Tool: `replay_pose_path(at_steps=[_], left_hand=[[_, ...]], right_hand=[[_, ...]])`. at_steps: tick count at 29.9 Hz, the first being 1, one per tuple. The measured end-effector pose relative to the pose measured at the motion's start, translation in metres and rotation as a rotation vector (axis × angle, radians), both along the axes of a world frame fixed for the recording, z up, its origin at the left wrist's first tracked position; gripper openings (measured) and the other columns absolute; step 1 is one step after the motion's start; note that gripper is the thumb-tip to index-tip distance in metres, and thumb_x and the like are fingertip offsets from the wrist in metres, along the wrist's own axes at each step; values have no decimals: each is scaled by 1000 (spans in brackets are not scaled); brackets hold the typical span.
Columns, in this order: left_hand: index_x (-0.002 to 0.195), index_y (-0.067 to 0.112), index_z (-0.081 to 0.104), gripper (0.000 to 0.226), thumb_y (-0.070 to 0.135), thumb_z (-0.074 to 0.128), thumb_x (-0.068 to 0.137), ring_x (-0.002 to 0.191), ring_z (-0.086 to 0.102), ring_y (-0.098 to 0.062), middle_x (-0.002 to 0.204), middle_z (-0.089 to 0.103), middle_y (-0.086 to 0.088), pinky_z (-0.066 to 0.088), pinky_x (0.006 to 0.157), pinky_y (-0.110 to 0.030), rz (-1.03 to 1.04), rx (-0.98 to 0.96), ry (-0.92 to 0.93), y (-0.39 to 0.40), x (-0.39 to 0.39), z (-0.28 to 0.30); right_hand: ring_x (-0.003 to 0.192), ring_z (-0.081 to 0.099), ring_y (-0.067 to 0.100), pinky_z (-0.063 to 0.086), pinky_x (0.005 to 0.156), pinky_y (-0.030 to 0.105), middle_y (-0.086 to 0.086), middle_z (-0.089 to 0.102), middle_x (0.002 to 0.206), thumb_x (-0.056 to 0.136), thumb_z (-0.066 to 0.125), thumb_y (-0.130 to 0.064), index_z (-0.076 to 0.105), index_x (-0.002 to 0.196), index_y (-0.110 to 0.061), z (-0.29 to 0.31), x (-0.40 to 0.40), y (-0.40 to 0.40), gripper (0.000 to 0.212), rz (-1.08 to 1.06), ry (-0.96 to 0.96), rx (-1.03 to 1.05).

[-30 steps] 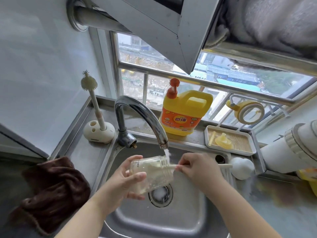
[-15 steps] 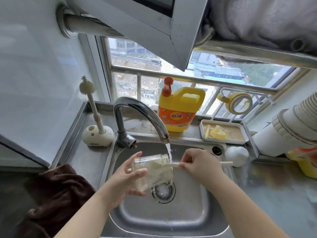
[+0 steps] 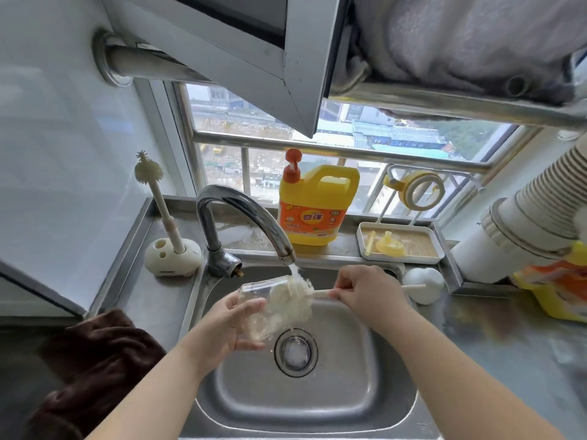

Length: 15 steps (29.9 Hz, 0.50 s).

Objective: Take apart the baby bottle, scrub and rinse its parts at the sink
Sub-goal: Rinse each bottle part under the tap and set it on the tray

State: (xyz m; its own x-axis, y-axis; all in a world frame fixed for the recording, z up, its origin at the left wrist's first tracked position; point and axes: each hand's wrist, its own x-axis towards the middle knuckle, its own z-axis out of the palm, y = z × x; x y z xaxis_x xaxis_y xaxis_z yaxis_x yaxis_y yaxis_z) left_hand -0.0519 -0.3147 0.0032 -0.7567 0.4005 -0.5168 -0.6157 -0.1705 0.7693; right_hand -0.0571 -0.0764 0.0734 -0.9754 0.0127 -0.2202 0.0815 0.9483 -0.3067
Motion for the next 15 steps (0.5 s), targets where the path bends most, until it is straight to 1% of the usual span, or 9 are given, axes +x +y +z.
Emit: replay_pose_path(at_steps=[1, 3, 4, 7, 8, 10, 11, 13, 15], left_hand=[[110, 15, 63, 59, 35, 83, 58, 87, 62, -27, 110, 62, -12, 58, 53, -35, -9, -3, -6, 3, 1, 2], [113, 13, 61, 68, 39, 83, 54, 88, 63, -29, 108, 64, -15, 57, 55, -36, -36, -7, -11, 9, 5, 3], [115, 13, 60, 72, 40, 83, 52, 90, 63, -31, 111, 63, -19, 57, 55, -36, -36, -5, -13, 9, 6, 2], [121, 10, 56, 80, 40, 86, 53, 101, 59, -38, 128, 51, -26, 58, 57, -37, -14, 9, -29, 3, 8, 1], [120, 10, 56, 82, 41, 87, 51, 98, 56, -37, 123, 50, -27, 58, 57, -37, -16, 1, -34, 4, 9, 1], [112, 10, 58, 84, 45, 91, 43, 91, 52, -33, 107, 51, -21, 57, 57, -37, -26, -13, -38, 9, 12, 3], [111, 11, 58, 85, 46, 91, 40, 91, 53, -33, 105, 52, -18, 57, 57, -37, -27, -10, -33, 11, 12, 3], [116, 11, 57, 93, 46, 92, 37, 95, 60, -35, 111, 58, -18, 58, 55, -38, -2, -3, -24, 8, 12, 5], [118, 11, 58, 93, 43, 92, 37, 101, 62, -37, 120, 60, -17, 59, 55, -39, 32, 8, -32, 4, 11, 5]], right_hand=[[76, 59, 12, 49, 70, 30, -10, 65, 80, 85, 61, -44, 63, 82, -25, 0, 0, -4, 19, 34, 5, 11], [78, 59, 14, 45, 68, 28, -9, 65, 80, 86, 61, -42, 62, 82, -25, -3, 3, -15, 18, 108, 19, 26], [79, 59, 14, 43, 67, 28, -9, 65, 81, 86, 60, -42, 61, 81, -25, -2, 3, -15, 18, 121, 27, 27], [81, 59, 13, 40, 66, 27, -9, 66, 87, 86, 61, -42, 63, 83, -25, 5, -5, 4, 17, 76, -7, 17], [83, 59, 13, 41, 67, 27, -9, 66, 89, 86, 61, -42, 63, 84, -25, 6, -7, 5, 17, 81, -15, 22], [83, 60, 14, 45, 69, 28, -8, 67, 88, 86, 60, -43, 62, 83, -26, 3, -7, -5, 18, 148, -16, 38], [82, 61, 15, 47, 70, 29, -8, 67, 87, 86, 60, -44, 62, 83, -26, 1, -6, -10, 18, 178, -14, 46], [82, 61, 14, 48, 70, 29, -8, 66, 88, 86, 61, -44, 62, 83, -27, 2, -7, -6, 18, 162, -34, 38], [82, 60, 14, 48, 70, 29, -9, 66, 88, 86, 61, -43, 63, 83, -26, 5, -10, 5, 17, 104, -44, 12]])
